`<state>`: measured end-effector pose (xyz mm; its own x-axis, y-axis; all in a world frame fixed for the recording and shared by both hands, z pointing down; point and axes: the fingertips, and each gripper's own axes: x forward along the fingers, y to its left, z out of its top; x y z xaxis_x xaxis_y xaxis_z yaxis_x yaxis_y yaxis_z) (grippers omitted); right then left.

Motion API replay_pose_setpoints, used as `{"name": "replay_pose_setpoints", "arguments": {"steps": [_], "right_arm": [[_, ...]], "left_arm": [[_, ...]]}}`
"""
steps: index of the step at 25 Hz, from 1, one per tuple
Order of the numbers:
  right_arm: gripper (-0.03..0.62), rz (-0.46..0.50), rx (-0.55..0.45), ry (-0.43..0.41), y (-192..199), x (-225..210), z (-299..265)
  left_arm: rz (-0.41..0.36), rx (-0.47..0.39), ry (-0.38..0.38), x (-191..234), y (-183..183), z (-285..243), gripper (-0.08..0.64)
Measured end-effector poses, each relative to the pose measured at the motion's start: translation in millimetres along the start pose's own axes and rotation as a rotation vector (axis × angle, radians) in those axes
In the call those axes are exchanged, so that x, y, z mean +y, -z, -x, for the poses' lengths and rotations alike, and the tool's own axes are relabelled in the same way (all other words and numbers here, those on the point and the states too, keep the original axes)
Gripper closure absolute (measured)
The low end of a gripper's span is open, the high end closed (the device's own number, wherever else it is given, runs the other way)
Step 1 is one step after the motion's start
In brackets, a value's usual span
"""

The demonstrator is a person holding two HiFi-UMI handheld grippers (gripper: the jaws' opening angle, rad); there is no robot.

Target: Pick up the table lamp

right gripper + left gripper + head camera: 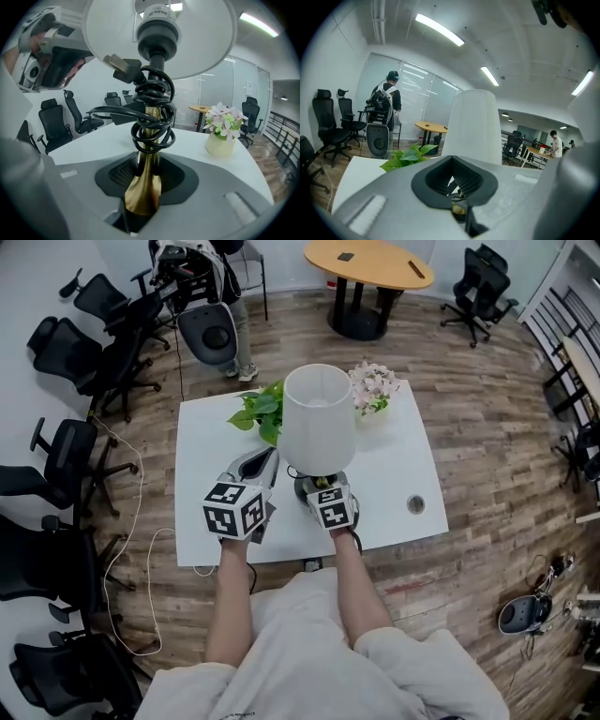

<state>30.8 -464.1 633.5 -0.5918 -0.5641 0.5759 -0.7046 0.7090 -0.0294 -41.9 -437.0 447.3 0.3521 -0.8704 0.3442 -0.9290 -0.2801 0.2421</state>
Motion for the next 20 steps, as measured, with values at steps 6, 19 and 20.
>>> {"name": "replay_pose_setpoints", "arguments": {"steps": [6,19,20], "right_arm": [[0.434,0.026,-0.001,-0.025,-18,-9,-6],[0.434,0.011,0.021,-0.027,-28,-12,0],[0.434,0.007,0.024,-0.025,-27,-10,0]], "left_arm": [[0.058,0.042,-0.062,26,30,-3,0.560],[0.098,0.043,-0.168,56,45,21,0.560],[0.098,0.048,-0.164,57,48,22,0.560]]}}
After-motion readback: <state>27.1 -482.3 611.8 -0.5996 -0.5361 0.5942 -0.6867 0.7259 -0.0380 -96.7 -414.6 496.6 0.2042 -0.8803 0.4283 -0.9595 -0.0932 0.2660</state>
